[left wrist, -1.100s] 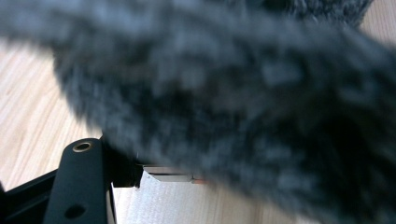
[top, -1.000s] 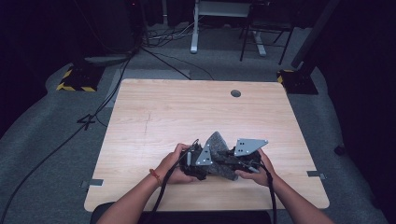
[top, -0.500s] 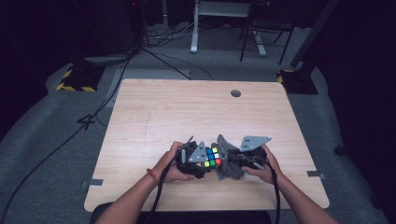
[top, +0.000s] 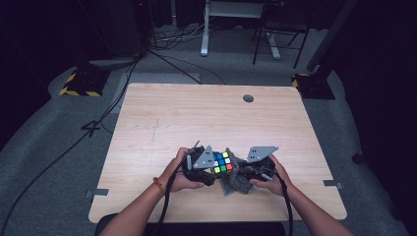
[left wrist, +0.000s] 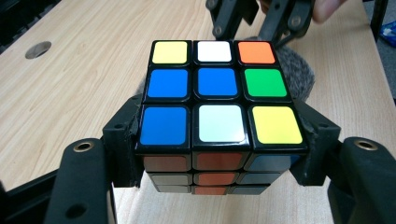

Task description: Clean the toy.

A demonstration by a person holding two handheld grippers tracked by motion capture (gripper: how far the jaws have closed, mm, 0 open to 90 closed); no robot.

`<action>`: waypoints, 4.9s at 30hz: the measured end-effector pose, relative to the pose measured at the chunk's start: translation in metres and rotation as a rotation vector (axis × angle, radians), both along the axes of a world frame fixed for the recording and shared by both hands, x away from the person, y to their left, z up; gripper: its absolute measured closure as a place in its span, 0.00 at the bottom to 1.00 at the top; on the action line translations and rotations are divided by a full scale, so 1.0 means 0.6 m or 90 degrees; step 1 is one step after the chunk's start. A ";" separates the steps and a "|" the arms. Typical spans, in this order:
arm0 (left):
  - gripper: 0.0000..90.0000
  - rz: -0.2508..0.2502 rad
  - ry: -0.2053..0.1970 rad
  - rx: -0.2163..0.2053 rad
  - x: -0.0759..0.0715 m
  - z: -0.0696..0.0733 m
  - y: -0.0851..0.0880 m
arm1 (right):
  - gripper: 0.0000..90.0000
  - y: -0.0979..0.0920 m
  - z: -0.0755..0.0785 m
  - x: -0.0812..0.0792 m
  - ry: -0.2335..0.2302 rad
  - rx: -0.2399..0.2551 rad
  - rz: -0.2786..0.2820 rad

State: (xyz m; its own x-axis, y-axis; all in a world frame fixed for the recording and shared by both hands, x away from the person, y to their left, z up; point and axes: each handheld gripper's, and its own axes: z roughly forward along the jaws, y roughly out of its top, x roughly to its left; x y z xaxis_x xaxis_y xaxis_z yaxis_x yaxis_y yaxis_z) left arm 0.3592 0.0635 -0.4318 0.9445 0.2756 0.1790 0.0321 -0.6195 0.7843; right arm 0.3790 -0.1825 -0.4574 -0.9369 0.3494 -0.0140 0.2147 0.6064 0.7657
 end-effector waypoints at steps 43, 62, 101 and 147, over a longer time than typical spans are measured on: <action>0.37 0.099 0.050 0.071 0.015 -0.046 0.094 | 0.80 -0.111 -0.004 0.025 -0.009 -0.077 -0.109; 0.37 0.112 0.113 0.043 0.034 -0.082 0.128 | 0.72 -0.114 -0.039 0.031 0.011 -0.085 -0.113; 0.18 0.201 0.087 0.089 0.000 -0.049 0.182 | 0.34 -0.159 0.021 0.023 -0.030 -0.076 -0.160; 0.18 0.327 0.162 0.022 -0.039 -0.121 0.331 | 0.24 -0.384 -0.076 -0.040 0.020 -0.013 -0.365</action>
